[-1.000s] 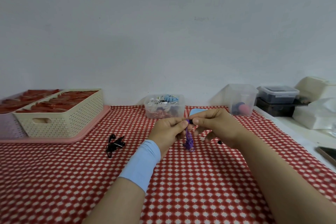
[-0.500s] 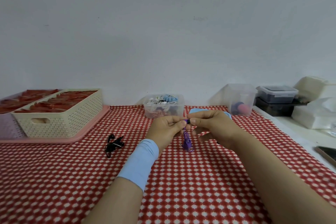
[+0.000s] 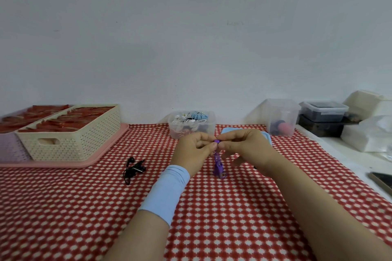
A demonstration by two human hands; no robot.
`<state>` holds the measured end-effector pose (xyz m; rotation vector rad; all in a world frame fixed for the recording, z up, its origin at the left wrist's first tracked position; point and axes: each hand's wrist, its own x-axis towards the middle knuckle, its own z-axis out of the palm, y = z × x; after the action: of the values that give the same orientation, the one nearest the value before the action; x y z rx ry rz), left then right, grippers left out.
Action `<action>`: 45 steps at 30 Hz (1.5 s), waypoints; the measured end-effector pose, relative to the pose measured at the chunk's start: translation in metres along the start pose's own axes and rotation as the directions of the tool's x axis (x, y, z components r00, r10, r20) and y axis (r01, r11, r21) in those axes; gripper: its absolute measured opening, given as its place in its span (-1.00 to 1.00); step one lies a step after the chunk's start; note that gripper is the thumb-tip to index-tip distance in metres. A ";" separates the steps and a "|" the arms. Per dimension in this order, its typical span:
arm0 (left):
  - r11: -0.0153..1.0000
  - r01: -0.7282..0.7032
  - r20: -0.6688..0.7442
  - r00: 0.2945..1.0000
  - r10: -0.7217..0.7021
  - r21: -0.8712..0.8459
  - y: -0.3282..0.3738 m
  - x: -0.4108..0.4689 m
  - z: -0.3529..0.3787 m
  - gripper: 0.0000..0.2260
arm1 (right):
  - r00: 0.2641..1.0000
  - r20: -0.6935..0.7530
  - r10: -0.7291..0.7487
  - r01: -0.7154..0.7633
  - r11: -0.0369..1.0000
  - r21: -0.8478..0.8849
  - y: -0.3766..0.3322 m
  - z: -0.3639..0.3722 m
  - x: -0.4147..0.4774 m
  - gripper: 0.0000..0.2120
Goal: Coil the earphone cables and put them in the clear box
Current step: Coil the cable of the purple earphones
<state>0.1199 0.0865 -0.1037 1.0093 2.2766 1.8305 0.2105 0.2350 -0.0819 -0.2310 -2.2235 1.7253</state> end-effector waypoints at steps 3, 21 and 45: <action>0.998 -0.025 -0.004 1.000 0.025 0.060 0.001 -0.001 0.001 -0.91 | 1.000 -0.019 0.007 -0.006 1.000 0.010 0.001 0.001 0.001 -0.88; 0.999 -0.024 0.024 0.999 0.025 -0.029 0.001 -0.003 0.001 -0.90 | 0.980 0.123 0.159 -0.185 0.951 0.247 0.002 -0.005 0.004 -0.79; 0.907 0.153 0.187 0.979 -0.084 -0.394 0.001 -0.005 0.002 -0.85 | 0.976 0.165 0.144 -0.186 0.942 0.278 0.007 -0.006 0.007 -0.89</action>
<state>0.1251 0.0859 -0.1054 0.8907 1.7181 1.9679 0.2059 0.2444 -0.0866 -0.2369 -2.0558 2.1973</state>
